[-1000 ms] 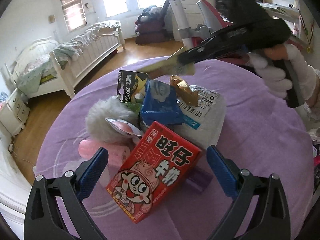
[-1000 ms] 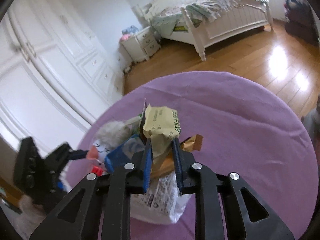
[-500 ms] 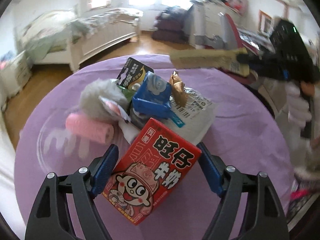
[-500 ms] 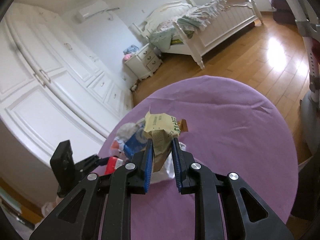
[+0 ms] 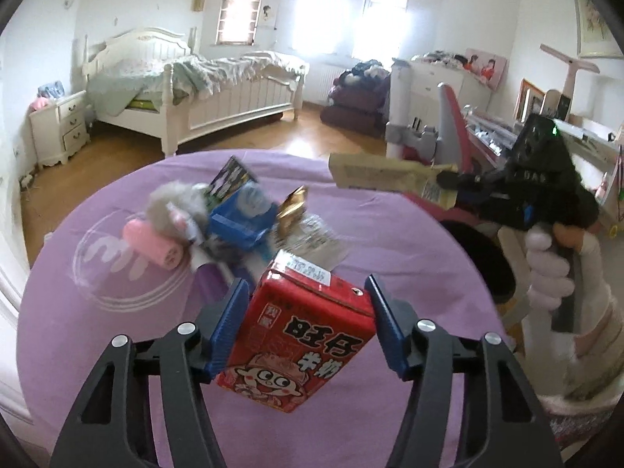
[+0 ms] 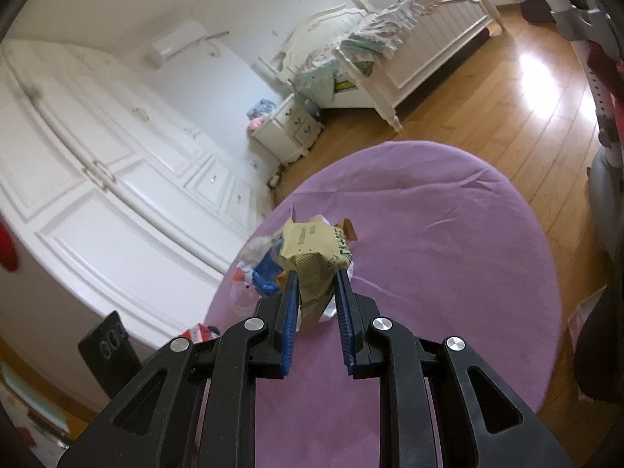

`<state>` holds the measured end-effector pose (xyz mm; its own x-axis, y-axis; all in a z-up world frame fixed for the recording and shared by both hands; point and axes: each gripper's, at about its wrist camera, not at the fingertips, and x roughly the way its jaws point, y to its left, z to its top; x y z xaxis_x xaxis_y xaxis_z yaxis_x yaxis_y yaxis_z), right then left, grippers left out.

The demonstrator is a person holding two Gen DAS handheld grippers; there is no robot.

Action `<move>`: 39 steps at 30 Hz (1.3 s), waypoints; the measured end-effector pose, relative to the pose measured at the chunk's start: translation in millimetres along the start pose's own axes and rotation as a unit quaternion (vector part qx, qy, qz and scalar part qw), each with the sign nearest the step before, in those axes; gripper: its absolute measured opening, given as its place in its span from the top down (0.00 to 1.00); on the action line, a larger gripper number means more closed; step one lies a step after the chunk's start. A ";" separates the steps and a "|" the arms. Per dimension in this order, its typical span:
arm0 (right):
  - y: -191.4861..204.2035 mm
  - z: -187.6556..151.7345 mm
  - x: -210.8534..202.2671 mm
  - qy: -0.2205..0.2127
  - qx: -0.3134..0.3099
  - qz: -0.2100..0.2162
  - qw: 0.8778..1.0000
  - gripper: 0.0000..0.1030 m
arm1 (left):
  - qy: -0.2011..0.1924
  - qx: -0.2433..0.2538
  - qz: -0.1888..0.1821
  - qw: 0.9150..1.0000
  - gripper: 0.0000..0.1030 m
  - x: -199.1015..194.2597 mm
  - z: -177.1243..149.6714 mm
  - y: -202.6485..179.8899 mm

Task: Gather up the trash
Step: 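Carry the wrapper and red Wangzai box to the black bin and release both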

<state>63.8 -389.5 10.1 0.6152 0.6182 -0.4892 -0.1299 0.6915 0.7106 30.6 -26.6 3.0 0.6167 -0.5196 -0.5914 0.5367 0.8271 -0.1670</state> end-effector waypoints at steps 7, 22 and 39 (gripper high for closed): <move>-32.7 0.8 -46.6 -0.034 0.030 -0.001 0.999 0.81 | -0.012 0.013 -0.034 0.999 0.42 15.4 14.9 -53.8; -135.8 -2.7 -167.1 -0.132 0.109 -0.054 0.984 0.81 | -0.014 0.058 -0.165 0.985 0.42 97.9 62.4 -188.5; -256.0 -41.3 -231.5 -0.173 0.224 -0.146 0.948 0.81 | 0.084 0.020 -0.288 0.954 0.42 230.4 60.9 -308.6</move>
<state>-77.5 -694.1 -79.4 0.8028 0.2113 -0.5575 0.3806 0.5380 0.7521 42.2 -414.7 -33.7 0.1132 -0.8412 -0.5287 0.7826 0.4033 -0.4741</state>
